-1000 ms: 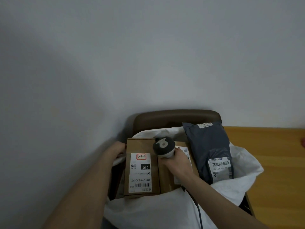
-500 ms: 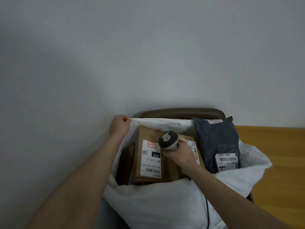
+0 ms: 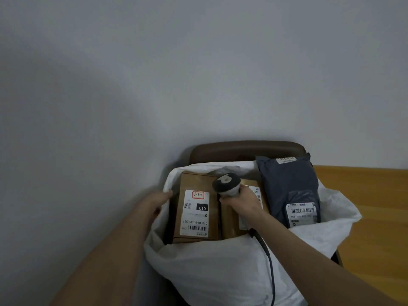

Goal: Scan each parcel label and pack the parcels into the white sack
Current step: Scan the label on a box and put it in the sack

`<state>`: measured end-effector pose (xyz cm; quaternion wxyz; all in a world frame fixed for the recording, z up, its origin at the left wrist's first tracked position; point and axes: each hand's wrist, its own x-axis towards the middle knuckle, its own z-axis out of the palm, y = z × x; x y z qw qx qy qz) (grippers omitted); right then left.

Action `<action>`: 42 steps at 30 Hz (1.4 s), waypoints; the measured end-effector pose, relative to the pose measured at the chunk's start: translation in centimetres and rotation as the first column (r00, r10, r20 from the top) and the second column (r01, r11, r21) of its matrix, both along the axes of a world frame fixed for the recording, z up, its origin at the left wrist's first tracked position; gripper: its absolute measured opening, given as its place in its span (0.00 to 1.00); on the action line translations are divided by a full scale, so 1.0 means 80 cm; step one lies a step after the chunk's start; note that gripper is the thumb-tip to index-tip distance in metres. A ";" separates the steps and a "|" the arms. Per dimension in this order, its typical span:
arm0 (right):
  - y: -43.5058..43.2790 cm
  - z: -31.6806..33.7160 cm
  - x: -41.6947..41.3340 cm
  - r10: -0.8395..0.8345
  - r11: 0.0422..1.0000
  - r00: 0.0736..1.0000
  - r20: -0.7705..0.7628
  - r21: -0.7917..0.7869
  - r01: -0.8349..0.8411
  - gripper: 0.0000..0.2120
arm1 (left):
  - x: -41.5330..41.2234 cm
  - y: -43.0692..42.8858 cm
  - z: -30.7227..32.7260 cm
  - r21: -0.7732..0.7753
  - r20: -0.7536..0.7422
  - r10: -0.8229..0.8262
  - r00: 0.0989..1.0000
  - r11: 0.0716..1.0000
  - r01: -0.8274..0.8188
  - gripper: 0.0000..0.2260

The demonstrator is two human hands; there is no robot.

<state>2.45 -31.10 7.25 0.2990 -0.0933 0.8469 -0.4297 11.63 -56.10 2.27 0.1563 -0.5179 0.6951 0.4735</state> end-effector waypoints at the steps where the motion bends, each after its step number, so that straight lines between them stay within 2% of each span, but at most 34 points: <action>1: 0.001 0.000 -0.002 0.003 1.000 1.000 0.011 -0.007 -0.003 0.20 | 0.003 0.005 0.000 0.053 0.006 0.046 0.999 0.998 -0.046 0.14; 4: 0.002 0.001 -0.002 0.022 0.999 0.999 0.025 -0.034 -0.022 0.17 | 0.000 0.009 0.003 0.031 -0.027 0.029 0.999 0.999 -0.029 0.08; 7: 0.006 0.007 -0.001 0.016 0.998 0.999 0.034 -0.060 -0.014 0.19 | -0.010 0.001 0.033 -0.055 -0.204 0.083 0.975 0.994 -0.096 0.05; 10: 0.006 0.017 -0.001 0.006 1.000 0.999 0.037 -0.029 -0.005 0.10 | 0.003 0.002 0.055 -0.002 -0.309 0.164 0.937 0.985 -0.173 0.04; 13: -0.001 0.023 0.008 0.031 0.999 0.997 0.071 -0.012 -0.030 0.09 | 0.027 0.020 0.042 0.159 -0.296 0.293 0.909 0.954 -0.255 0.08; 15: -0.005 0.021 0.018 0.068 0.998 0.993 0.097 0.001 -0.068 0.08 | 0.040 0.030 0.020 0.147 -0.240 0.358 0.902 0.932 -0.331 0.10; 17: -0.007 0.015 0.025 0.075 0.996 0.993 0.086 0.038 -0.079 0.12 | 0.053 0.041 0.005 0.089 -0.122 0.313 0.942 0.949 -0.304 0.13; 19: -0.007 0.009 0.030 0.047 0.997 0.997 0.069 0.057 -0.051 0.19 | 0.063 0.050 -0.006 0.164 -0.023 0.254 0.967 0.955 -0.247 0.16; 21: -0.006 0.004 0.030 0.029 0.998 0.997 0.065 0.048 -0.032 0.23 | 0.070 0.057 -0.018 0.240 0.044 0.210 0.977 0.947 -0.214 0.24; 23: -0.003 0.001 0.028 0.014 0.999 0.998 0.066 0.034 -0.016 0.23 | 0.072 0.060 -0.024 0.255 0.060 0.194 0.979 0.945 -0.203 0.26; 26: -0.003 -0.002 0.025 0.006 1.000 0.998 0.060 0.020 -0.007 0.23 | 0.067 0.062 -0.026 0.235 0.037 0.229 0.973 0.944 -0.231 0.23; 29: -0.003 -0.005 0.026 -0.010 1.000 0.998 0.057 0.014 0.009 0.23 | 0.057 0.064 -0.025 0.194 -0.072 0.283 0.957 0.945 -0.265 0.15; 31: -0.001 -0.005 0.027 -0.006 1.000 0.999 0.051 0.008 0.006 0.23 | 0.050 0.060 -0.013 0.124 -0.175 0.300 0.938 0.952 -0.281 0.15; 33: 0.004 -0.003 0.028 0.013 1.000 0.998 0.054 0.001 -0.014 0.26 | 0.048 0.050 0.020 -0.034 -0.302 0.329 0.895 0.934 -0.355 0.15; 36: 0.019 0.004 0.026 0.037 0.999 0.996 0.087 -0.037 -0.033 0.31 | 0.051 0.038 0.080 -0.281 -0.497 0.336 0.800 0.810 -0.515 0.10; 38: 0.032 0.010 0.022 0.047 0.995 0.989 0.141 -0.099 -0.033 0.31 | 0.056 0.049 0.105 -0.291 -0.609 0.326 0.723 0.757 -0.586 0.08; 40: 0.048 0.019 0.020 0.092 0.986 0.981 0.172 -0.154 -0.065 0.24 | 0.062 0.077 0.110 -0.231 -0.646 0.317 0.695 0.786 -0.573 0.06; 42: 0.064 0.029 0.021 0.111 0.980 0.979 0.172 -0.180 -0.079 0.19 | 0.071 0.111 0.098 -0.166 -0.621 0.334 0.709 0.828 -0.535 0.15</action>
